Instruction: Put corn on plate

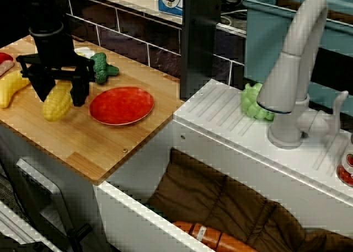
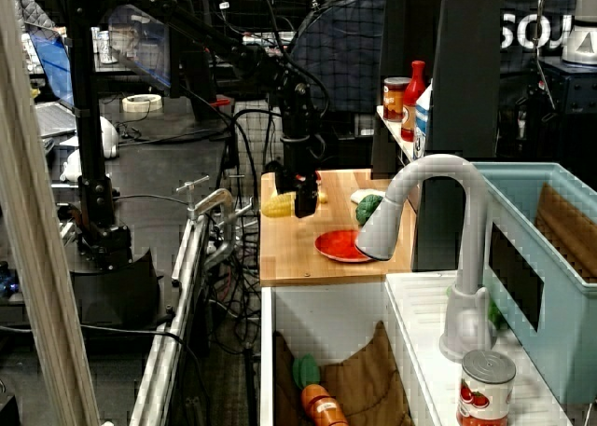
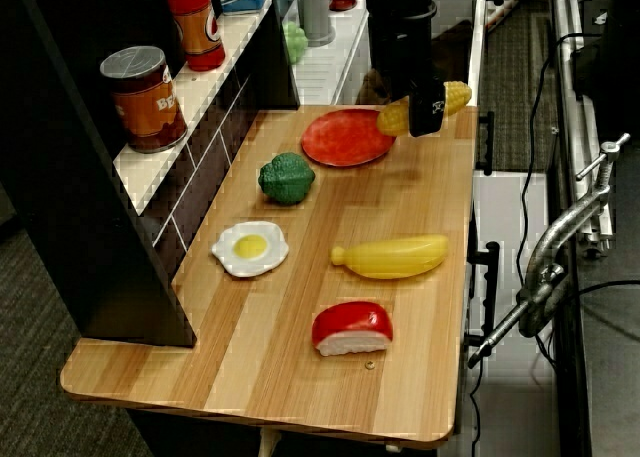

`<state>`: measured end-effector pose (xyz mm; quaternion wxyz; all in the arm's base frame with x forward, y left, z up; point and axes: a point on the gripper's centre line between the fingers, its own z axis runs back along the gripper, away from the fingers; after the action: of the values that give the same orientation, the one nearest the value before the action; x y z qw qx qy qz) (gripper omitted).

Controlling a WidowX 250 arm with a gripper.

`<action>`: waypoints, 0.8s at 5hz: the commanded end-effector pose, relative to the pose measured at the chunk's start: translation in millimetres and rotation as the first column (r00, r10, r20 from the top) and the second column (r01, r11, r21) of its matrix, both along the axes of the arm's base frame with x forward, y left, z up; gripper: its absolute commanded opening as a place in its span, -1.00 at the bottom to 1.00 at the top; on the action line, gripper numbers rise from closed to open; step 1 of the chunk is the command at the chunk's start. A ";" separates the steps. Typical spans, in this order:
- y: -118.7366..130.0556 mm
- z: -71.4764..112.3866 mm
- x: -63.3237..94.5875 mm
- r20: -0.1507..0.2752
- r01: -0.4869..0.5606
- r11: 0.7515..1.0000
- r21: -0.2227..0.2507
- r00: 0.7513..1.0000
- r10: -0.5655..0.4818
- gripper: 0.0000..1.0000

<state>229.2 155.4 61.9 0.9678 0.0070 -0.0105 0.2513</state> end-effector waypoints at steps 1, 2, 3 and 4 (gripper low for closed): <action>-27.1 -3.0 32.6 -0.032 -0.040 0.999 0.007 0.999 0.040 -1.00; -30.0 5.7 50.1 -0.037 -0.066 0.998 -0.009 0.997 0.066 -1.00; -23.6 5.4 57.8 -0.039 -0.079 0.997 0.006 0.996 0.079 -1.00; -10.0 -3.0 52.6 -0.049 -0.068 0.997 0.035 0.996 0.070 -1.00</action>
<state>279.3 136.9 48.7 0.9592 0.0249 0.0279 0.2803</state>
